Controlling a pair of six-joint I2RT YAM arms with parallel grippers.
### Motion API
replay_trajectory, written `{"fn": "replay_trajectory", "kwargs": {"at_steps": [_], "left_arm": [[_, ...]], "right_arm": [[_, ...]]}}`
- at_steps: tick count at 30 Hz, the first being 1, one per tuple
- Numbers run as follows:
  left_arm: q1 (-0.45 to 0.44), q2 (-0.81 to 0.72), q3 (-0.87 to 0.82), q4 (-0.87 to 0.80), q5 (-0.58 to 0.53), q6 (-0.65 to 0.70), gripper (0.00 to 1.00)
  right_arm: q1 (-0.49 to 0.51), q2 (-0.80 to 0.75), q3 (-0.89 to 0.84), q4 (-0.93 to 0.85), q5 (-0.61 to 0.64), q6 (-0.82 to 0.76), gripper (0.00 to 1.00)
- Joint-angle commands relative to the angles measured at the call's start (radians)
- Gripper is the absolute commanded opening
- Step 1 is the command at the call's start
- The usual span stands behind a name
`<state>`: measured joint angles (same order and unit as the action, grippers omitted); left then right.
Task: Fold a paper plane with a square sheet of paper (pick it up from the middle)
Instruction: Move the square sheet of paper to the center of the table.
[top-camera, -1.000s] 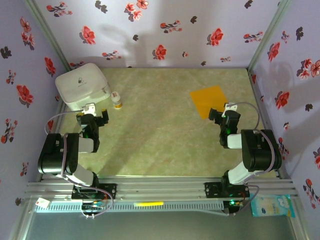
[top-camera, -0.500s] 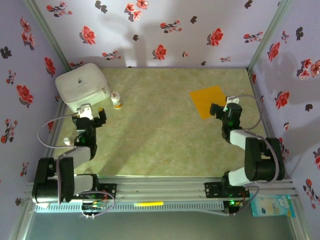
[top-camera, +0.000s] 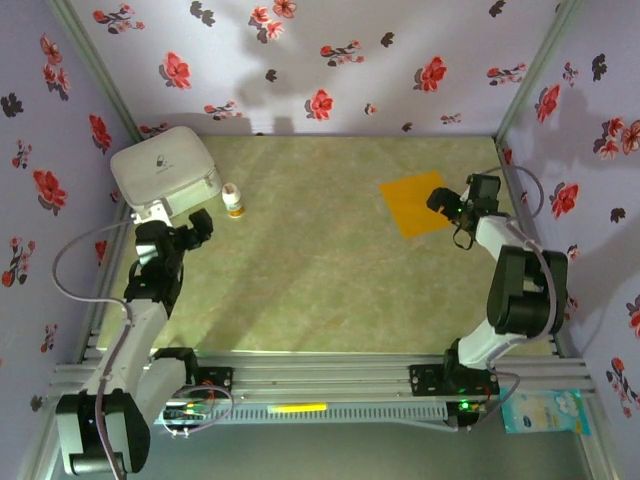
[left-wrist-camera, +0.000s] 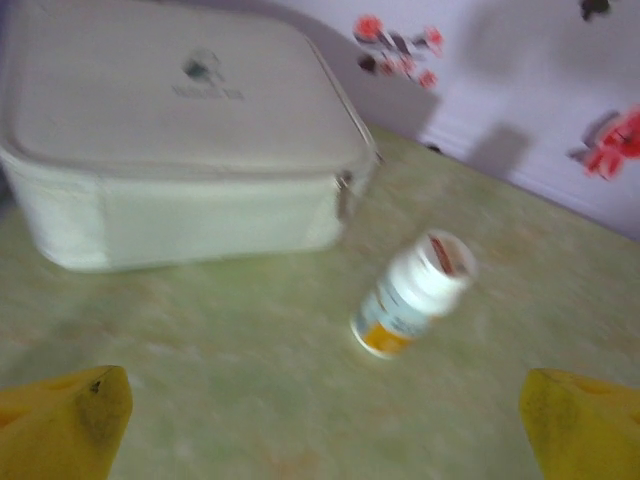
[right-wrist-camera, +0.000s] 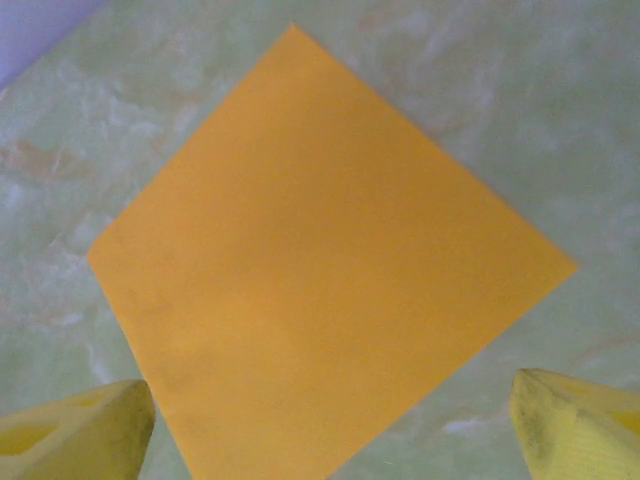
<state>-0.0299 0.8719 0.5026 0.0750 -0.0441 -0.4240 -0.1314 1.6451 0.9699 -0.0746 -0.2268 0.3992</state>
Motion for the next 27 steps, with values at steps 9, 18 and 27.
{"fn": "replay_trajectory", "kwargs": {"at_steps": [9, 18, 27], "left_arm": [[-0.129, -0.034, 0.102, -0.178, 0.248, -0.130, 1.00], [-0.307, 0.049, 0.162, -0.173, 0.241, -0.161, 1.00], [-0.384, 0.060, 0.155, -0.146, 0.234, -0.208, 1.00]], "right_arm": [[-0.001, 0.226, 0.253, -0.210, -0.222, 0.031, 0.85], [0.015, 0.402, 0.414, -0.326, -0.277, 0.040, 0.81], [0.080, 0.379, 0.304, -0.362, -0.255, 0.036, 0.78]]}}
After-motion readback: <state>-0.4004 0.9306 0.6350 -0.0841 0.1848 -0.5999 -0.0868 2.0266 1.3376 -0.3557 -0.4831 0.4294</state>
